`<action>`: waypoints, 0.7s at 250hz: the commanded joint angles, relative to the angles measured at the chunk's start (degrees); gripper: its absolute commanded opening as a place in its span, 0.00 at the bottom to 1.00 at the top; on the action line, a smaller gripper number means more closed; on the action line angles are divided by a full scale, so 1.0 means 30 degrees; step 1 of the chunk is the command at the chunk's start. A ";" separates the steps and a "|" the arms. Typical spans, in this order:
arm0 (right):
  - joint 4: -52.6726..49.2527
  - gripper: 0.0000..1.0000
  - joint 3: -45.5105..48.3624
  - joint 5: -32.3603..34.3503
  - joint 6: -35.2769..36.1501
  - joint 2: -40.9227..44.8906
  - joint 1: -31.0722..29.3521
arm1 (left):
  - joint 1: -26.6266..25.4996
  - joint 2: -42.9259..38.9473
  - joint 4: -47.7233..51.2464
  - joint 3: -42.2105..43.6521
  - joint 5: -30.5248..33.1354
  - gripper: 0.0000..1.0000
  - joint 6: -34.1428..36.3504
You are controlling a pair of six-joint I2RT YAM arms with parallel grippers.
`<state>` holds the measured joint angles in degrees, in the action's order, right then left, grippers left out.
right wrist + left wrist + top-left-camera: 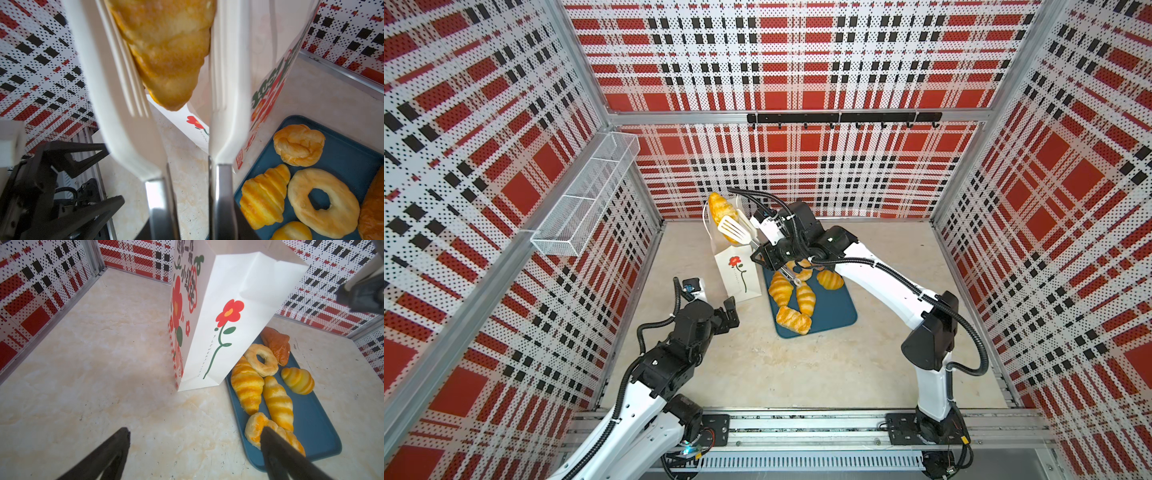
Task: Place the fake bread into the paper bag
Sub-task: 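Carry the croissant with the right gripper over the white paper bag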
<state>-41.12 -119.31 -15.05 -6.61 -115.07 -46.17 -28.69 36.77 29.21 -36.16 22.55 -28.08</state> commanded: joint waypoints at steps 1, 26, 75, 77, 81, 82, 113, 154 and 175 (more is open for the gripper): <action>0.0423 0.37 -0.1077 0.0918 0.0559 -0.0337 -0.0041 | 0.0218 -0.0261 0.0244 -0.0046 -0.0014 0.99 -0.0308; 0.0100 0.37 -0.1709 0.1366 0.0737 -0.0784 -0.0031 | 0.0261 -0.0232 0.0253 0.0013 -0.0131 0.99 -0.0310; -0.0647 0.39 -0.2655 0.1950 0.0974 -0.1399 -0.0041 | 0.0251 -0.0131 0.0310 0.0072 -0.0254 0.99 -0.0337; -0.0669 0.39 -0.2661 0.2001 0.0973 -0.1400 -0.0032 | 0.0262 -0.0130 0.0311 0.0057 -0.0273 0.99 -0.0338; -0.0691 0.39 -0.2685 0.2074 0.0973 -0.1408 -0.0044 | 0.0249 -0.0131 0.0297 0.0041 -0.0278 0.99 -0.0337; -0.0699 0.39 -0.2684 0.2095 0.0973 -0.1419 -0.0032 | 0.0262 -0.0130 0.0290 0.0042 -0.0279 0.99 -0.0338; -0.0822 0.39 -0.2841 0.2515 0.1076 -0.1510 -0.0041 | 0.0296 -0.0020 0.0284 0.0014 -0.0307 0.99 -0.0335; -0.1173 0.42 -0.3287 0.2846 0.1145 -0.1803 -0.0040 | 0.0275 0.0186 0.0285 -0.0048 -0.0447 1.00 -0.0299; -0.1263 0.46 -0.3394 0.2877 0.1118 -0.1840 -0.0048 | 0.0293 0.0198 0.0334 -0.0046 -0.0482 0.99 -0.0313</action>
<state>-47.46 -126.63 -7.35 -4.27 -119.66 -46.15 -28.32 37.41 29.26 -36.16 21.17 -28.18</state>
